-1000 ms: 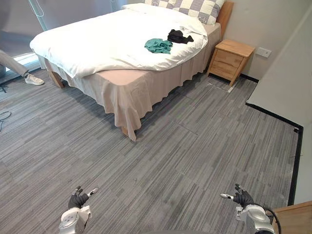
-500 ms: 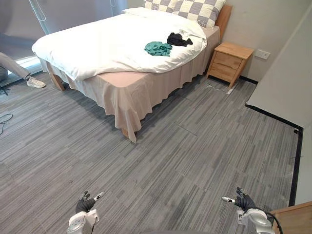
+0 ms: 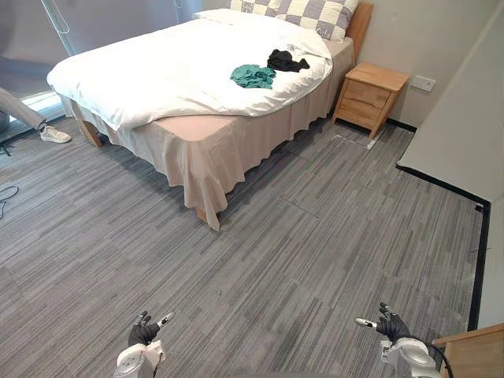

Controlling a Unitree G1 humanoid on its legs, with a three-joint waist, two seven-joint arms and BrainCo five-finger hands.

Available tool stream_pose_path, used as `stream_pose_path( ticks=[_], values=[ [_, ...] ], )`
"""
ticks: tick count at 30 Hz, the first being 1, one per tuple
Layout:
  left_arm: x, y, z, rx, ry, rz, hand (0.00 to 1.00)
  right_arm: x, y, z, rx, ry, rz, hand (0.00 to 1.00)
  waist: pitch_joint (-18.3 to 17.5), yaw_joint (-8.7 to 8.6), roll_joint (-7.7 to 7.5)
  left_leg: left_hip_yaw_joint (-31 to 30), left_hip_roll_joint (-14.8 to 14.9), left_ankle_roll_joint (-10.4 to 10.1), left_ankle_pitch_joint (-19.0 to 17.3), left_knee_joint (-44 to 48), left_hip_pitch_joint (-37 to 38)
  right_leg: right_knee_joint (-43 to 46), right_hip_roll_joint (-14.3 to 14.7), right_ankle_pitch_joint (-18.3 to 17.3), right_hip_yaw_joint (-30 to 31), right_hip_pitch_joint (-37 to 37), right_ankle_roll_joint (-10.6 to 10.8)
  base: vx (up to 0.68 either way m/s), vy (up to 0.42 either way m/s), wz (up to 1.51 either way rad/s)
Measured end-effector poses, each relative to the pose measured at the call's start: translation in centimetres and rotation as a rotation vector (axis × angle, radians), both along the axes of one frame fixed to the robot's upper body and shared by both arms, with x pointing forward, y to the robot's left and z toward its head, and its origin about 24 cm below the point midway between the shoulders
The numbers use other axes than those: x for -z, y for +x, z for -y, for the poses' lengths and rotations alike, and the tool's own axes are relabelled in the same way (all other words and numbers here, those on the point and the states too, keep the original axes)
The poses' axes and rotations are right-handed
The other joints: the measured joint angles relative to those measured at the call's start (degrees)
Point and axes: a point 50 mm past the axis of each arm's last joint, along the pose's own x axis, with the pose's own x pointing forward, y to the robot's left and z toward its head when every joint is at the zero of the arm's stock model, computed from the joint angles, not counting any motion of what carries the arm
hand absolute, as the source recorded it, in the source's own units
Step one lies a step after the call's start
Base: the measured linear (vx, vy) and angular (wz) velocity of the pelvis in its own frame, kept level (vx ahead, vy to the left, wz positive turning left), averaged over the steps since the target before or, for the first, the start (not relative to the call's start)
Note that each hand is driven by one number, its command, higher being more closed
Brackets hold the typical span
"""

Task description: Tidy the bed and pick cloth on bed and put in laundry

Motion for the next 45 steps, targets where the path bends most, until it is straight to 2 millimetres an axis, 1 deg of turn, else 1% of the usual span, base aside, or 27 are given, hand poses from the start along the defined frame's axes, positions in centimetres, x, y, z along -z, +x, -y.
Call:
stream_pose_path(
  ticks=[5,6,7,10,12,15,17,19,21,22,23,24,25,27,28,30,31,33,34,36,37,39,40,41,43,44,45],
  values=[
    [0.1,-0.2,0.0,0.008,0.003,-0.009,0.0,0.0,0.1,0.0,0.0,-0.001,0.002,0.0,0.85,0.02,-0.52,0.23,-0.01,0.05,-0.07,0.49,0.33,3.81,-0.18,-1.12,0.08,-1.28,-0.05,-0.01,-0.004,-0.01],
    [0.0,0.0,0.0,0.014,0.004,-0.005,0.0,-0.1,0.3,0.0,-0.002,-0.002,0.007,0.0,1.49,0.0,-0.76,0.25,-0.21,0.26,-0.36,0.85,0.36,7.74,-0.62,-2.87,0.15,-2.86,0.27,-0.1,-0.008,-0.05],
    [-0.1,0.5,0.3,0.035,0.005,-0.001,0.0,-0.3,0.6,0.1,-0.005,-0.005,0.014,0.0,3.2,0.02,-1.01,0.18,-0.63,0.78,-1.4,1.35,0.56,17.41,-1.66,-5.66,-0.19,-6.63,2.53,-0.14,0.006,-0.06],
    [-0.1,0.3,0.0,0.069,0.023,-0.017,0.0,0.1,0.3,-0.5,-0.023,0.004,-0.001,0.0,6.28,0.08,-1.7,2.33,-1.78,2.65,-2.36,2.2,2.61,41.49,-6.01,-5.78,-2.53,-17.24,4.05,-0.1,0.018,-0.1],
    [0.0,-0.4,-0.4,0.065,0.033,-0.035,0.0,0.2,-0.1,-0.5,-0.019,0.006,-0.011,0.0,6.89,0.07,-1.55,2.46,-1.34,1.73,-3.85,3.44,3.96,43.99,-7.79,-7.44,-4.48,-18.83,5.01,0.04,0.049,-0.22],
    [-0.4,-0.4,-1.4,0.075,0.063,-0.038,0.0,0.2,-0.1,-0.4,-0.015,0.008,-0.006,0.0,7.34,-0.21,-1.28,2.49,1.38,1.22,-6.05,6.9,3.79,36.62,-7.19,-8.22,-5.11,-19.66,5.28,0.16,-0.031,-0.12],
    [-0.9,-0.1,-2.3,0.106,0.09,-0.03,0.0,0.0,0.1,-0.4,0.006,0.026,0.023,0.0,7.88,-0.49,-1.08,2.56,5.26,-0.86,-7.59,7.63,4.06,15.7,-5.58,-0.62,-7.8,-19.86,4.25,0.26,-0.148,-0.08],
    [-1.1,0.0,-2.6,0.1,0.101,-0.019,0.0,-0.3,0.3,-0.7,0.008,0.027,0.058,0.0,8.73,-0.38,-2.5,3.26,5.62,-2.57,-8.63,7.76,5.62,5.93,-6.75,5.36,-8.0,-20.0,5.16,0.34,-0.23,-0.12],
    [-0.9,-0.6,-2.8,0.06,0.096,-0.022,0.0,0.0,-0.9,-1.3,0.019,0.032,0.061,0.0,9.38,-0.38,-4.16,4.35,6.57,-6.45,-12.78,9.79,10.3,4.49,-9.49,7.96,-8.71,-18.47,5.14,0.44,-0.365,-0.13],
    [-0.8,-0.7,-2.6,0.052,0.088,-0.02,0.0,0.0,-1.1,-1.2,0.022,0.031,0.054,0.0,9.27,-0.33,-3.18,4.87,8.01,-6.94,-14.05,10.08,11.4,6.55,-8.69,10.44,-9.67,-18.55,3.78,0.48,-0.38,0.05],
    [-0.7,-0.6,-2.1,0.054,0.076,-0.011,0.0,-0.1,-1.4,-1.1,0.022,0.024,0.06,0.0,8.24,-0.95,-0.7,5.34,11.47,-7.47,-14.86,9.79,12.27,10.95,-6.93,9.83,-12.5,-19.55,2.94,0.53,-0.365,-0.03],
    [-0.9,-0.6,-2.0,0.054,0.072,0.016,0.0,-0.5,-1.1,-1.2,0.018,0.02,0.086,0.0,6.98,-0.98,0.71,6.02,12.79,-5.5,-13.91,11.42,11.74,14.86,-5.65,7.55,-14.17,-22.13,-0.29,0.63,-0.457,-0.15],
    [-1.1,-0.4,-2.2,0.045,0.076,0.03,0.0,-0.5,-0.8,-1.4,0.017,0.026,0.095,0.0,7.08,-0.54,0.57,6.89,13.35,-5.51,-12.29,14.22,10.82,16.18,-5.35,6.59,-13.94,-22.68,-1.91,0.62,-0.469,-0.47],
    [-0.9,-0.7,-2.0,-0.001,0.056,0.042,0.0,-0.8,-0.2,-1.9,0.006,0.036,0.12,0.0,6.69,-0.37,1.13,5.13,16.95,-3.44,-5.95,29.67,4.75,14.76,-2.89,4.22,-13.73,-19.78,-4.09,0.58,-0.389,-0.37],
    [-0.7,-1.1,-1.6,-0.016,0.046,0.046,0.0,-0.8,-0.3,-1.9,-0.013,0.027,0.119,0.0,6.35,-0.27,1.92,1.3,19.67,-2.58,2.01,41.49,-0.73,11.82,-0.52,2.44,-13.32,-15.98,-4.64,0.56,-0.264,-0.19],
    [-0.4,-1.7,-1.1,-0.017,0.031,0.042,0.0,-1.0,0.1,-2.0,-0.022,0.022,0.137,0.0,6.29,0.31,2.02,-3.07,20.2,-4.68,1.07,53.46,-7.54,8.38,1.42,1.76,-12.37,-12.16,-5.04,0.48,-0.189,-0.2],
    [-0.2,-2.1,-0.8,-0.012,0.016,0.041,0.0,-1.0,0.3,-2.1,-0.029,0.022,0.143,0.0,6.26,0.55,2.08,-4.28,19.19,-5.78,-1.64,59.32,-12.38,6.26,2.0,1.29,-11.58,-9.18,-5.22,0.47,-0.185,-0.22],
    [-0.1,-2.3,-0.3,-0.02,-0.002,0.046,0.0,-1.0,0.3,-2.1,-0.035,0.019,0.143,0.0,7.06,1.28,0.79,-3.04,16.67,-4.03,-5.63,59.56,-16.52,2.68,2.19,1.39,-11.18,-3.95,-4.9,0.45,-0.18,-0.26],
    [0.1,-2.6,0.5,-0.033,-0.025,0.054,0.0,-1.3,0.8,-2.2,-0.08,-0.007,0.148,0.0,7.6,2.76,0.49,1.89,15.25,-3.01,-7.56,54.41,-20.0,-0.31,2.42,0.6,-10.71,0.86,-4.82,0.44,-0.151,-0.2],
    [0.3,-2.5,1.3,-0.037,-0.051,0.059,0.0,-1.8,1.4,-2.3,-0.123,-0.026,0.166,0.0,7.6,3.17,0.54,6.89,14.38,-2.3,-7.73,48.39,-22.43,-0.9,2.41,-0.74,-10.77,3.15,-4.63,0.46,-0.105,0.0],
    [0.5,-2.3,2.2,-0.049,-0.082,0.075,0.0,-2.4,2.2,-2.5,-0.168,-0.044,0.187,0.0,7.37,3.61,0.69,15.17,13.17,-1.27,-5.44,36.29,-23.27,-1.02,2.42,-2.79,-11.46,4.9,-4.12,0.41,-0.029,0.16],
    [0.5,-2.2,2.7,-0.043,-0.095,0.08,0.0,-2.6,2.4,-2.4,-0.18,-0.055,0.193,0.0,7.15,3.83,1.01,20.08,11.87,-0.13,-2.73,28.46,-23.12,-0.94,2.49,-4.13,-12.24,6.32,-4.36,0.4,0.005,0.23],
    [0.6,-2.2,2.8,-0.037,-0.097,0.076,0.0,-2.7,2.6,-2.3,-0.185,-0.063,0.191,0.0,7.09,3.71,1.05,24.29,10.55,1.84,-0.6,23.37,-22.85,-0.39,2.49,-6.06,-13.21,7.89,-3.65,0.51,0.045,0.39],
    [0.6,-2.3,2.8,-0.041,-0.095,0.074,0.0,-2.8,2.7,-2.1,-0.192,-0.073,0.183,0.0,6.98,3.74,1.05,26.75,9.35,4.11,0.53,20.64,-22.32,0.97,2.34,-8.46,-13.59,9.08,-2.31,0.64,0.08,0.45],
    [0.7,-2.9,2.5,-0.06,-0.079,0.049,0.0,-2.8,2.8,-1.4,-0.202,-0.087,0.159,0.0,5.11,3.77,-0.15,27.01,6.16,11.16,0.72,18.99,-22.13,7.48,-0.21,-15.4,-15.26,7.86,0.26,0.56,0.1,0.29],
    [0.9,-3.3,2.4,-0.071,-0.073,0.014,0.0,-2.4,2.7,-1.0,-0.198,-0.083,0.124,0.0,3.65,3.5,-0.78,26.35,3.96,11.58,0.52,18.46,-21.42,18.89,-2.8,-18.37,-16.72,4.65,4.23,0.72,0.168,0.6],
    [1.2,-3.0,2.5,-0.061,-0.074,-0.014,0.0,-1.9,2.5,-0.7,-0.186,-0.074,0.082,0.0,3.89,2.76,-1.35,23.6,1.2,11.95,-0.31,15.74,-19.0,37.4,-7.95,-16.43,-17.13,-2.22,8.6,0.71,0.172,0.77]
  ],
)
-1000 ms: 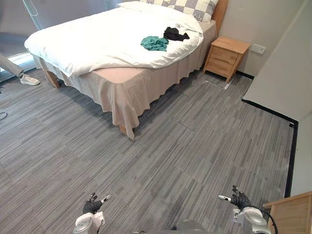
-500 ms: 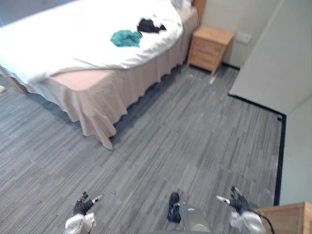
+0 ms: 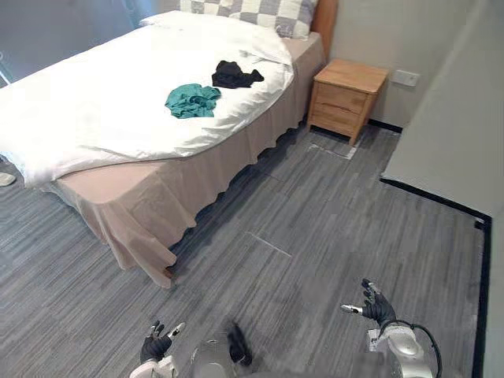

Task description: Tidy the bed and pick cloth on bed and put in laundry

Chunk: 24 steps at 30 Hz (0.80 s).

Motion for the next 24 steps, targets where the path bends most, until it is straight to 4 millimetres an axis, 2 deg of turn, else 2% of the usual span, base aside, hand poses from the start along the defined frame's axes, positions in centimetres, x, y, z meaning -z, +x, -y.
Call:
stream_pose_path(
  ticks=[2,3,4,5,6,7,8,9,10,11,12,13,14,15,16,17,19,20,22,23,24],
  values=[
    [-0.1,0.9,-0.1,0.038,0.013,0.002,0.0,0.8,-0.8,-0.1,0.007,0.014,-0.053,0.0,1.31,-0.67,-0.19,-3.65,-1.24,-2.0,-0.69,-1.43,4.79,10.97,-3.37,-0.58,0.45,-4.72,-1.9,0.5,0.118,1.11],
    [-0.3,1.2,-0.6,0.052,0.03,0.007,0.0,1.3,-1.3,-0.3,-0.003,0.016,-0.081,0.0,2.15,-1.2,0.53,-6.8,-0.79,-3.27,-1.44,-3.03,9.22,8.89,-3.04,-1.02,1.24,-4.91,-2.22,0.64,-0.001,1.4],
    [-0.6,1.3,-1.2,0.054,0.05,0.013,0.0,1.4,-1.6,-0.3,-0.004,0.017,-0.083,0.0,2.58,-2.06,1.8,-10.17,0.28,-4.38,-1.88,-4.54,12.32,4.11,-1.84,-1.12,1.97,-5.31,-2.48,0.71,-0.088,1.52],
    [-1.0,1.7,-2.0,0.056,0.073,0.027,0.0,1.4,-2.0,-0.3,-0.003,0.014,-0.08,0.0,2.49,-3.03,2.27,-13.57,1.79,-5.51,-1.87,-6.27,14.48,-3.81,0.26,-0.63,4.73,-6.83,-2.65,0.56,-0.141,1.48],
    [-1.4,2.4,-2.7,0.061,0.094,0.045,0.0,1.6,-2.6,-0.2,0.005,0.017,-0.085,0.0,2.56,-3.07,2.91,-16.17,2.83,-6.74,-2.02,-7.43,15.3,-11.1,1.9,1.51,7.66,-8.76,-2.19,0.34,-0.139,1.23],
    [-1.7,2.8,-3.1,0.061,0.106,0.057,0.0,1.7,-2.7,-0.4,0.01,0.021,-0.082,0.0,2.28,-3.03,2.63,-17.73,3.27,-7.42,-2.07,-7.94,15.47,-15.34,2.49,3.38,9.63,-9.92,-1.91,0.34,-0.176,1.18],
    [-2.3,3.5,-3.9,0.054,0.128,0.081,0.0,1.9,-3.0,-0.7,0.038,0.04,-0.075,0.0,2.34,-3.05,1.64,-20.7,3.69,-8.8,-2.36,-8.67,16.01,-24.25,2.93,8.77,14.18,-11.35,-1.33,0.43,-0.27,1.29],
    [-2.7,3.8,-4.7,0.05,0.149,0.09,0.0,2.2,-3.6,-1.2,0.057,0.057,-0.08,0.0,2.47,-3.05,-0.05,-22.82,3.74,-10.63,-3.28,-8.21,16.5,-31.16,2.77,14.71,18.87,-12.09,-0.6,0.35,-0.228,1.22],
    [-2.8,3.8,-5.0,0.042,0.156,0.091,0.0,2.3,-3.8,-1.6,0.06,0.064,-0.08,0.0,2.52,-2.96,-1.03,-23.7,3.67,-11.72,-4.19,-7.6,17.23,-32.57,2.56,17.39,20.42,-12.28,-0.54,0.5,-0.381,1.05],
    [-2.9,3.0,-5.7,0.011,0.164,0.076,0.0,2.6,-4.1,-2.1,0.077,0.091,-0.088,0.0,1.77,-2.9,-3.45,-25.38,2.91,-13.28,-6.69,-5.49,18.15,-31.91,1.47,21.81,21.93,-12.76,-2.4,0.45,-0.353,0.71],
    [-3.0,2.4,-6.3,-0.009,0.174,0.071,0.0,2.7,-4.3,-2.2,0.082,0.098,-0.095,0.0,1.12,-2.83,-4.91,-26.03,2.12,-14.23,-8.28,-3.85,18.22,-30.74,0.5,24.12,21.8,-12.88,-3.56,0.67,-0.53,0.68],
    [-2.4,1.7,-5.3,-0.048,0.133,0.058,0.0,2.4,-4.0,-1.5,0.085,0.081,-0.094,0.0,1.11,-2.34,-3.49,-26.5,4.3,-15.92,-11.27,0.77,18.67,-25.76,1.69,24.38,20.49,-12.77,-4.09,0.5,-0.396,0.75],
    [-1.8,0.7,-4.2,-0.059,0.099,0.051,0.0,1.7,-3.1,-0.9,0.072,0.062,-0.06,0.0,0.84,-2.15,-1.53,-25.02,7.15,-16.83,-11.93,9.73,15.51,-26.12,2.73,19.51,18.32,-11.22,-5.55,0.44,-0.36,0.67],
    [-1.7,1.0,-3.7,-0.057,0.087,0.061,0.0,1.5,-2.9,-0.7,0.066,0.055,-0.053,0.0,0.95,-2.19,-1.05,-24.6,8.68,-16.66,-11.89,14.42,13.33,-26.94,3.27,19.07,17.71,-10.25,-5.6,0.35,-0.305,0.69],
    [-1.5,0.9,-2.9,-0.06,0.065,0.062,0.0,0.9,-2.4,-0.2,0.051,0.042,-0.035,0.0,0.99,-1.42,1.5,-23.75,12.33,-15.08,-10.21,25.58,8.18,-29.09,4.71,18.58,16.07,-7.24,-6.43,0.36,-0.278,0.5],
    [-1.3,0.5,-2.5,-0.055,0.048,0.058,0.0,0.4,-1.7,0.0,0.042,0.034,-0.012,0.0,1.71,-1.38,2.36,-22.27,15.72,-13.61,-8.35,34.15,4.28,-30.61,5.87,17.82,14.75,-4.3,-7.55,0.36,-0.253,0.47],
    [-1.0,-0.2,-2.2,-0.054,0.034,0.044,0.0,0.3,-1.3,-0.3,0.048,0.047,0.001,0.0,1.66,-1.28,2.54,-17.65,17.14,-14.19,-9.63,35.43,3.21,-31.44,5.58,17.41,13.51,-0.77,-8.3,0.35,-0.187,0.34],
    [-0.9,0.0,-1.7,-0.05,0.012,0.06,0.0,0.2,-0.7,-0.5,0.055,0.056,0.02,0.0,1.65,-0.78,2.46,-13.75,15.49,-14.7,-10.59,28.99,2.81,-32.7,4.65,17.04,12.72,1.45,-8.45,0.4,-0.139,0.14],
    [-0.8,0.2,-0.9,-0.028,-0.001,0.07,0.0,-0.1,-0.1,-0.3,0.067,0.056,0.034,0.0,1.66,0.03,2.48,-12.41,10.62,-14.1,-9.14,15.34,2.81,-33.11,3.35,16.71,12.92,1.53,-7.92,0.31,-0.035,-0.02],
    [-0.8,0.7,-0.3,-0.006,-0.008,0.084,0.0,-0.2,0.2,0.0,0.071,0.05,0.032,0.0,1.49,-0.04,3.0,-12.45,8.2,-12.12,-3.67,6.05,2.97,-33.07,3.32,16.17,12.8,1.45,-7.25,0.29,0.04,-0.01],
    [-0.9,1.2,-0.1,0.004,-0.007,0.092,0.0,0.0,0.0,0.1,0.078,0.051,0.015,0.0,1.77,0.27,2.67,-12.2,6.86,-11.25,-0.31,2.25,3.87,-32.42,2.95,14.51,12.91,2.24,-6.68,0.29,0.055,0.1]
  ],
)
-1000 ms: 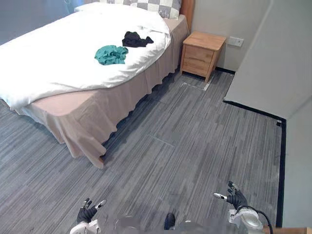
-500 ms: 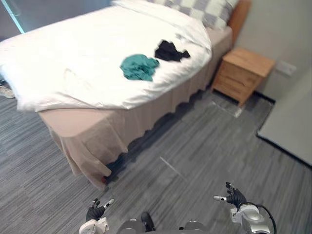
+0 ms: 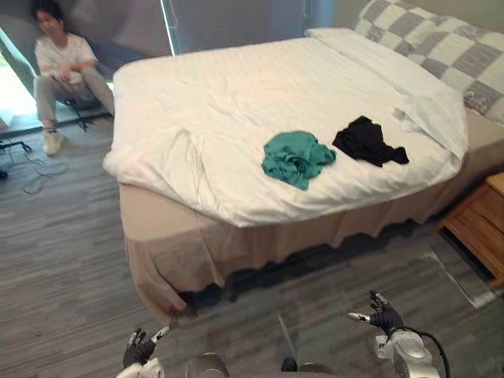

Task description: Tidy the bed and pick cloth on bed and put in laundry

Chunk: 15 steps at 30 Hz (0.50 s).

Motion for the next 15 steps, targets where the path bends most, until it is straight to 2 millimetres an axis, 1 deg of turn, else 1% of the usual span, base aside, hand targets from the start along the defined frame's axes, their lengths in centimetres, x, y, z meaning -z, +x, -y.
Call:
stream_pose_path(
  ticks=[1,2,3,4,5,6,7,8,9,10,11,12,13,14,15],
  values=[
    [-0.1,0.2,0.0,0.0,0.001,0.005,0.0,0.1,-0.1,0.0,0.001,0.003,-0.008,0.0,-0.17,-0.12,-0.25,0.13,-0.95,0.09,0.27,-1.2,0.98,0.42,-0.62,-0.31,-0.2,0.48,0.49,0.28,0.09,0.23],
    [-0.1,0.5,0.1,0.009,0.003,0.012,0.0,0.5,-0.7,0.1,0.008,0.007,-0.032,0.0,-0.2,-0.13,-1.74,0.04,-3.01,0.37,0.02,-4.39,2.76,3.0,-2.28,-2.21,-0.61,0.45,1.56,0.29,0.122,0.33],
    [-0.1,0.9,0.4,0.013,0.008,0.008,0.0,0.8,-1.1,0.2,0.021,0.013,-0.055,0.0,0.11,-0.26,-2.69,-0.65,-5.17,0.58,-0.6,-8.18,5.63,10.23,-4.25,-4.39,-0.62,-1.44,3.57,0.31,0.18,0.39],
    [-0.1,1.3,0.6,0.036,0.02,0.001,0.0,1.1,-1.5,0.3,0.039,0.021,-0.073,0.0,0.16,-0.74,-2.62,-1.52,-6.04,0.68,-0.59,-10.73,7.87,20.81,-5.62,-4.27,-0.66,-5.4,4.56,0.25,0.166,0.41],
    [-0.3,1.6,0.4,0.049,0.038,0.002,0.0,1.4,-2.0,0.3,0.047,0.027,-0.087,0.0,0.31,-1.3,-2.69,-2.62,-6.43,0.79,-0.55,-11.45,9.07,27.95,-6.7,-3.02,-0.89,-7.97,6.28,0.24,0.134,0.8],
    [-0.8,2.1,-0.8,0.063,0.085,0.008,0.0,2.2,-3.3,-0.1,0.055,0.046,-0.131,0.0,0.62,-2.63,-2.73,-5.13,-6.71,1.18,-1.45,-11.45,11.34,36.24,-8.24,-4.07,-0.85,-11.44,5.75,0.23,0.065,0.85],
    [-1.3,2.5,-1.8,0.061,0.122,0.016,0.0,2.5,-4.1,-0.1,0.061,0.05,-0.153,0.0,0.44,-2.87,-2.99,-6.09,-6.49,1.12,-2.21,-11.39,12.22,35.79,-8.42,-5.8,-0.88,-11.98,5.87,0.24,0.045,0.8],
    [-1.8,2.8,-2.7,0.062,0.151,0.028,0.0,2.7,-4.5,-0.1,0.064,0.051,-0.161,0.0,0.4,-2.91,-3.0,-6.86,-6.08,0.98,-2.66,-11.23,12.47,33.92,-8.21,-6.59,-0.92,-12.25,5.92,0.26,0.005,0.53],
    [-2.8,3.6,-4.3,0.058,0.202,0.061,0.0,2.8,-4.9,-0.3,0.066,0.053,-0.163,0.0,0.41,-2.92,-2.92,-8.08,-5.0,0.79,-3.21,-11.01,13.04,28.93,-7.07,-6.78,-0.67,-12.69,5.65,0.26,-0.015,0.56],
    [-4.3,4.8,-5.8,0.063,0.262,0.109,0.0,2.9,-5.2,-0.6,0.07,0.061,-0.161,0.0,0.35,-3.09,-2.79,-9.36,-3.62,-0.26,-3.33,-10.87,13.28,21.69,-5.15,-6.18,-0.12,-12.97,5.57,0.36,-0.07,0.59],
    [-5.1,5.6,-6.5,0.067,0.294,0.139,0.0,3.0,-5.3,-0.8,0.073,0.067,-0.16,0.0,0.3,-3.15,-2.77,-10.04,-3.1,-0.69,-3.14,-10.67,13.51,17.84,-4.21,-5.3,0.38,-13.0,5.3,0.3,-0.096,0.67],
    [-7.3,7.5,-7.5,0.076,0.357,0.227,0.0,3.2,-5.4,-1.2,0.081,0.084,-0.155,0.0,0.16,-3.28,-2.98,-10.85,-2.08,-1.53,-3.11,-10.64,13.35,9.09,-1.86,-1.53,2.36,-12.71,4.32,0.39,-0.142,0.64],
    [-9.4,9.2,-8.0,0.095,0.417,0.307,0.0,3.4,-5.9,-1.5,0.09,0.097,-0.161,0.0,-0.36,-3.3,-3.86,-10.94,-2.18,-2.42,-3.28,-10.42,13.06,1.77,-0.78,5.34,3.7,-12.66,3.28,0.29,-0.132,0.64],
    [-11.0,10.4,-8.3,0.102,0.463,0.366,0.0,3.5,-6.0,-1.7,0.092,0.103,-0.164,0.0,-0.98,-3.29,-4.93,-10.86,-2.86,-3.19,-3.75,-10.42,13.15,-1.32,-0.86,12.08,3.78,-12.61,2.12,0.35,-0.197,0.47],
    [-12.0,11.0,-8.4,0.106,0.488,0.404,0.0,3.6,-6.2,-1.9,0.094,0.106,-0.167,0.0,-1.48,-3.29,-5.84,-10.81,-3.56,-3.92,-4.28,-10.47,13.42,-2.11,-1.36,15.19,3.55,-12.56,0.88,0.35,-0.24,0.14]
  ],
)
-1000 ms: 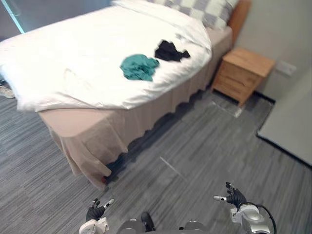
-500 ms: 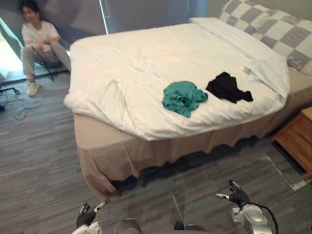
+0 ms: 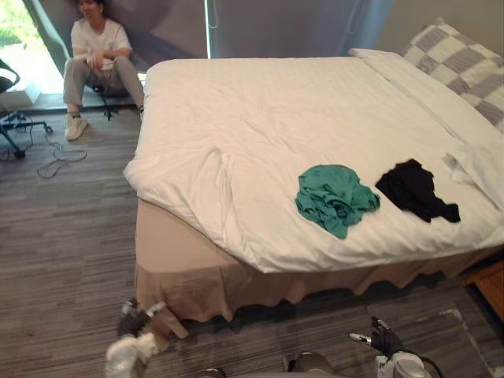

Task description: Tidy the bed and pick cloth on bed and put in laundry

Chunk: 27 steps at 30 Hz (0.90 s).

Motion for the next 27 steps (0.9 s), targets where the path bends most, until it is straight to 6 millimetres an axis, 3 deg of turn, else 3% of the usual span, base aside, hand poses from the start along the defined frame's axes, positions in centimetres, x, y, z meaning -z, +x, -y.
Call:
stream_pose_path(
  ticks=[1,2,3,5,9,11,15,16,18,22,24,27],
  values=[
    [-1.0,0.7,0.2,-0.004,0.01,0.055,0.0,-0.2,0.3,0.1,0.002,-0.01,0.01,0.0,-0.38,0.72,0.17,1.54,0.49,-0.82,-0.56,-0.21,1.23,-0.15,0.09,-2.69,-0.83,1.3,-0.29,0.38,-0.236,-0.12],
    [-2.3,1.1,0.3,-0.014,0.018,0.132,0.0,-0.7,1.3,0.3,-0.002,-0.028,0.05,0.0,-0.58,0.81,3.01,4.38,2.18,-1.47,-0.95,0.27,1.74,-0.94,1.59,-3.0,-0.86,2.33,-0.6,0.28,-0.152,-0.21],
    [-3.0,1.4,0.3,-0.021,0.004,0.181,0.0,-0.9,1.5,0.3,-0.004,-0.033,0.059,0.0,-0.59,0.57,3.63,5.35,2.48,-1.54,-1.0,0.36,1.96,-1.42,1.9,-3.19,-1.02,2.84,-0.82,0.25,-0.086,-0.13],
    [-7.8,1.8,-1.5,-0.126,-0.042,0.474,0.0,-1.0,1.5,0.4,-0.006,-0.04,0.061,0.0,-0.83,0.77,4.9,8.67,3.87,-1.7,-1.08,0.34,3.55,-4.15,3.34,-3.44,-1.36,5.71,-1.21,0.2,-0.081,-0.01],
    [-13.9,0.2,-5.5,-0.228,0.004,0.749,0.0,-0.8,0.6,0.3,-0.004,-0.06,0.034,0.0,-2.11,1.22,4.17,10.89,4.7,-1.9,-1.16,0.32,5.43,-6.41,4.27,-3.69,-1.52,8.65,-1.57,0.05,-0.023,0.01],
    [-16.5,-1.0,-7.4,-0.257,0.081,0.814,0.0,-0.6,-0.2,0.0,-0.008,-0.061,0.012,0.0,-3.8,1.53,3.51,11.76,4.73,-3.15,-2.02,0.22,4.55,-8.78,4.33,-3.67,-1.63,8.93,-1.59,0.0,-0.006,0.06],
    [-18.5,-0.9,-8.0,-0.171,0.191,0.787,0.0,-0.2,-1.2,-0.7,-0.035,-0.038,-0.043,0.0,-4.98,2.1,2.71,12.39,4.98,-3.39,-2.23,0.29,4.64,-8.82,4.3,-3.57,-2.48,9.02,-1.74,-0.04,0.001,0.11],
    [-19.2,0.5,-7.3,-0.084,0.238,0.742,0.0,-0.1,-1.5,-0.6,-0.038,-0.034,-0.051,0.0,-5.15,2.84,2.48,13.41,5.26,-3.61,-2.54,0.44,4.55,-9.19,4.41,-3.39,-2.45,9.22,-2.0,-0.11,-0.012,-0.03],
    [-19.4,2.6,-5.9,0.024,0.29,0.664,0.0,-0.1,-1.6,-0.8,-0.046,-0.026,-0.052,0.0,-5.23,3.14,2.52,14.39,5.58,-4.01,-3.33,1.38,4.4,-9.21,4.39,-3.37,-2.11,9.32,-2.11,-0.15,-0.025,-0.13],
    [-17.4,5.7,-3.2,0.179,0.316,0.488,0.0,-0.1,-1.6,-1.0,-0.065,-0.019,-0.048,0.0,-5.99,2.05,3.93,16.92,5.77,-4.17,-3.33,1.61,4.46,-9.2,4.26,-3.29,-2.02,8.67,-2.05,-0.06,-0.025,-0.14],
    [-14.6,7.4,-1.1,0.253,0.303,0.341,0.0,0.0,-2.4,-1.5,-0.075,-0.01,-0.058,0.0,-6.22,0.68,4.81,19.24,6.27,-4.73,-3.02,1.52,4.07,-9.17,4.3,-3.21,-1.87,7.75,-2.0,-0.02,-0.029,-0.09],
    [-12.1,9.0,1.1,0.311,0.302,0.222,0.0,0.2,-2.3,-2.2,-0.059,0.022,-0.05,0.0,-5.71,0.34,4.96,21.24,6.41,-5.05,-2.65,1.86,2.29,-8.79,4.59,-2.18,-0.28,5.15,-2.16,-0.01,-0.031,-0.28]
  ],
)
